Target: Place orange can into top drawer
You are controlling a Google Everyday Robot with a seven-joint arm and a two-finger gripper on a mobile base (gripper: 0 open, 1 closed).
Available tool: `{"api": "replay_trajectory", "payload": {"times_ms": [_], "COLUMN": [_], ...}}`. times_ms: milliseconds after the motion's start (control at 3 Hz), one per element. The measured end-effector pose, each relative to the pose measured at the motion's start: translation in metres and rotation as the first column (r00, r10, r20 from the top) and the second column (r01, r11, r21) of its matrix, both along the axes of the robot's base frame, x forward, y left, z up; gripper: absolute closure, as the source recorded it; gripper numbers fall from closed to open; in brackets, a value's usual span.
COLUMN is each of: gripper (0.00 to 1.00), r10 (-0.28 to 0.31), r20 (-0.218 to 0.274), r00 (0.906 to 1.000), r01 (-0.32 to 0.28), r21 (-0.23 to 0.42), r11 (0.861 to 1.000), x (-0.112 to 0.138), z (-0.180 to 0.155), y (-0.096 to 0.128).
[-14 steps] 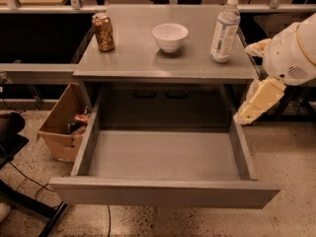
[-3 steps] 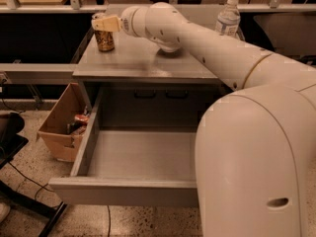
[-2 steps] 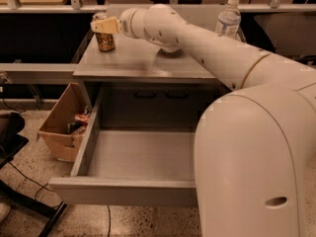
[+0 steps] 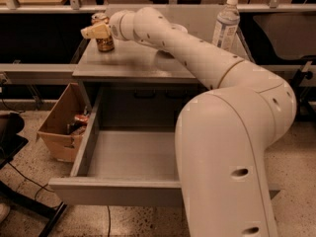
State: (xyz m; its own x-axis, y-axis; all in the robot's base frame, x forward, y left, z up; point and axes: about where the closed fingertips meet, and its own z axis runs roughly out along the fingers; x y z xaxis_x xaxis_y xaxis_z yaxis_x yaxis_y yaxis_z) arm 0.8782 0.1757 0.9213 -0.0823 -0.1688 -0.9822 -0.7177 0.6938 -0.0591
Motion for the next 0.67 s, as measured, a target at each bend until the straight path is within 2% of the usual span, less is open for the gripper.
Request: {"api": "replay_trajectory", "payload": {"times_ms": [333,667], "gripper": [0.0,0.19], "r10": [0.031,0.031], "r20": [0.01,0.01], "r00": [0.9995,0.9995], "r01": [-0.03,-0.031], "r21": [-0.027,-0.026], "r11": [0.999,0.999], "x": [0.0064,0.0066], "z": [-0.0064,-0.0055], "y": [0.0161,0.0165]}}
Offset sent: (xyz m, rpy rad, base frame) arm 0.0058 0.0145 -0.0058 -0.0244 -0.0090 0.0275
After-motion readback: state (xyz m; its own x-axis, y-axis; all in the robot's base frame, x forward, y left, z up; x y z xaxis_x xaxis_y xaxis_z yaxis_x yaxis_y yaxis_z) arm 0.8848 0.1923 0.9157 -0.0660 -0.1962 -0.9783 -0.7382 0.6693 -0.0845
